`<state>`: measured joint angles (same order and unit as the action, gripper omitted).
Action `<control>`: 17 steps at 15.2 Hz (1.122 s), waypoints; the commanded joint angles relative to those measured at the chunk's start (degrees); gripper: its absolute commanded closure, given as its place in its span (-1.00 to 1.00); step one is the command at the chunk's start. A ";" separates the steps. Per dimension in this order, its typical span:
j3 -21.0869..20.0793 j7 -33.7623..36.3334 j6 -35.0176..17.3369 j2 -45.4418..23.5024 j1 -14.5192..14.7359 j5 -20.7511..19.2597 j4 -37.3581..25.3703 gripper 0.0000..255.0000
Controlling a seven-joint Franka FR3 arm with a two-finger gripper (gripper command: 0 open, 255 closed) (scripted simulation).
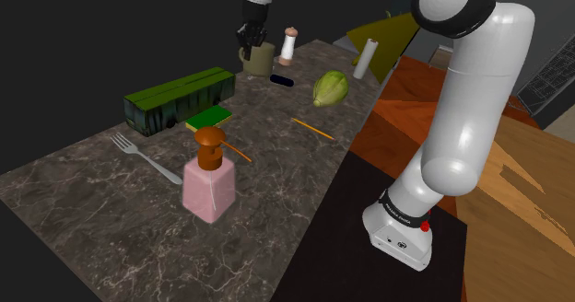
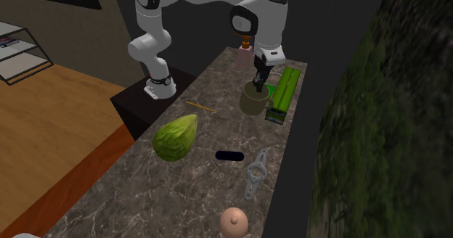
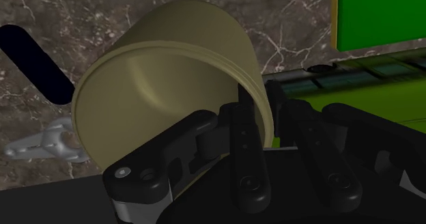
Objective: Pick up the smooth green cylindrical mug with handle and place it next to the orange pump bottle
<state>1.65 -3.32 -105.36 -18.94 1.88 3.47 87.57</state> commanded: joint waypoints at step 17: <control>0.04 0.65 14.63 -1.15 -0.20 -0.09 -15.78 1.00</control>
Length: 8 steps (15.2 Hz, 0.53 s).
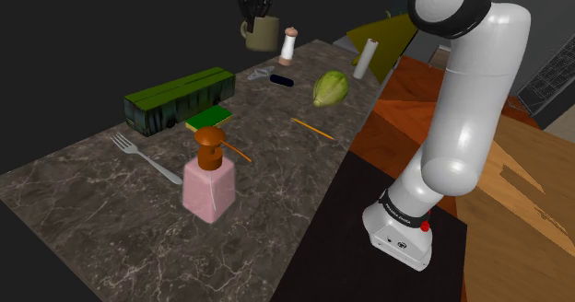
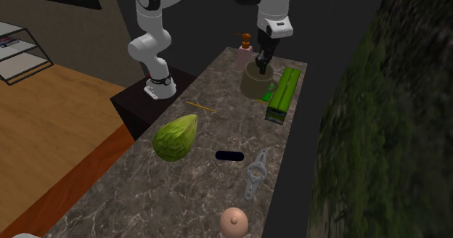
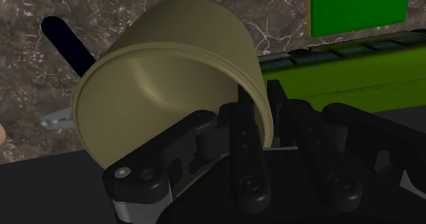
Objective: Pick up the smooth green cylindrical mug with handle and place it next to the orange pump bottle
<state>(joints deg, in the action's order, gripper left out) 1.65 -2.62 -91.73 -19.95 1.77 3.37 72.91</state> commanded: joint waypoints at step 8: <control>0.02 0.27 8.77 -2.98 -0.27 0.10 -11.74 1.00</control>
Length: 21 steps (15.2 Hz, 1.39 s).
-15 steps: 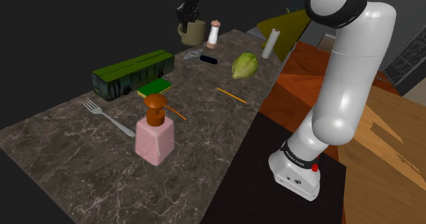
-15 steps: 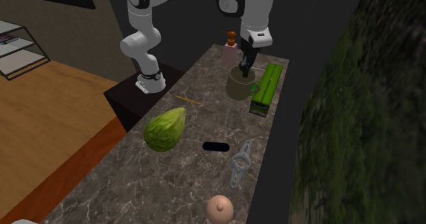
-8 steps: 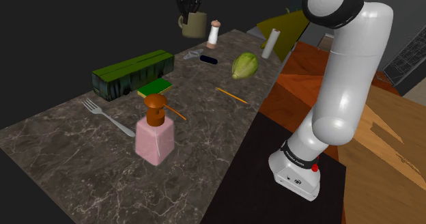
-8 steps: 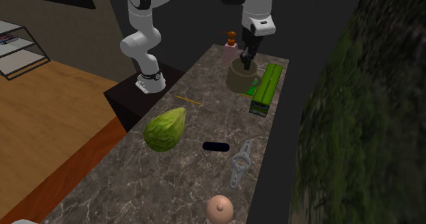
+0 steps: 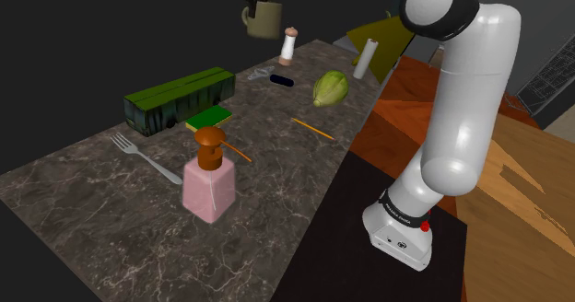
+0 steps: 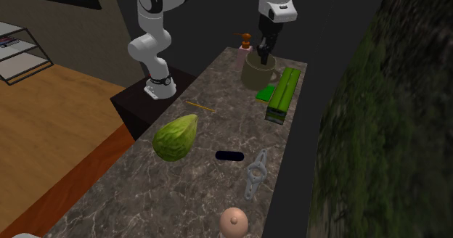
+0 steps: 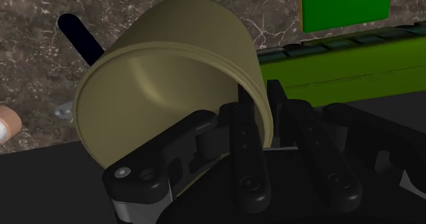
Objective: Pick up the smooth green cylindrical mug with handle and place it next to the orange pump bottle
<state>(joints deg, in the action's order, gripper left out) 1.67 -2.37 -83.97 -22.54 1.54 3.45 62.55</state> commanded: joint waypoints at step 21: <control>-5.68 15.09 -2.92 20.23 9.73 -0.61 22.39 1.00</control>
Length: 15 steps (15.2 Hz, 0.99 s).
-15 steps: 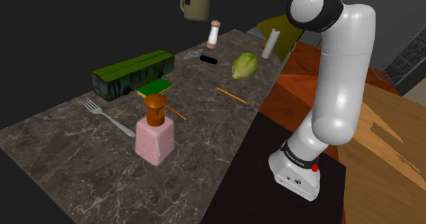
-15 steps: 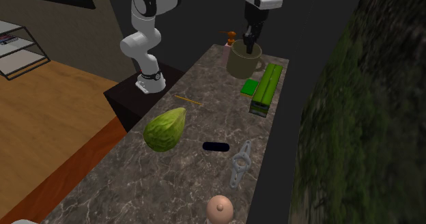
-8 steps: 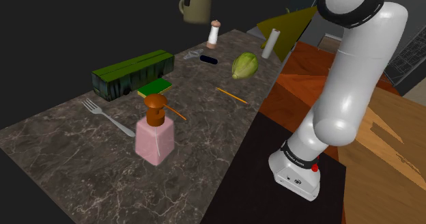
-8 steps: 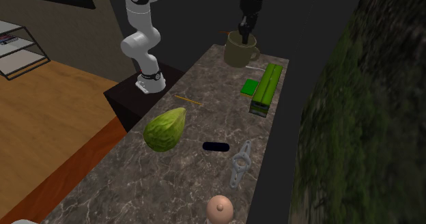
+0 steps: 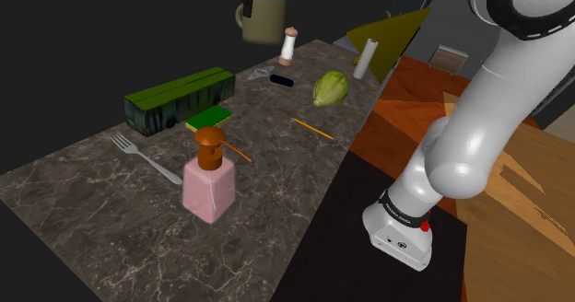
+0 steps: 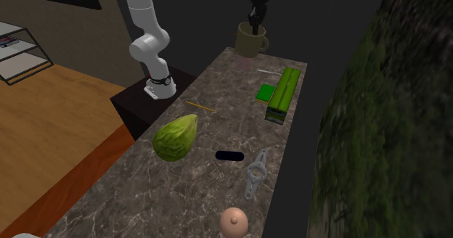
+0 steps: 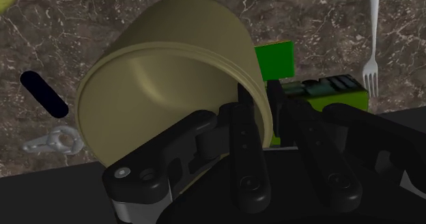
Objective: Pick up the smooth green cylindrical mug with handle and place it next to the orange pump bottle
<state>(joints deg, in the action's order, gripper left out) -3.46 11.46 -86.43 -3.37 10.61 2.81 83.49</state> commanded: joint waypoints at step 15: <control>-10.68 20.22 -3.32 10.60 9.67 1.91 12.64 1.00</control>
<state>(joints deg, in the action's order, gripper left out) -13.43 30.33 -89.65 6.68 19.72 4.52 95.58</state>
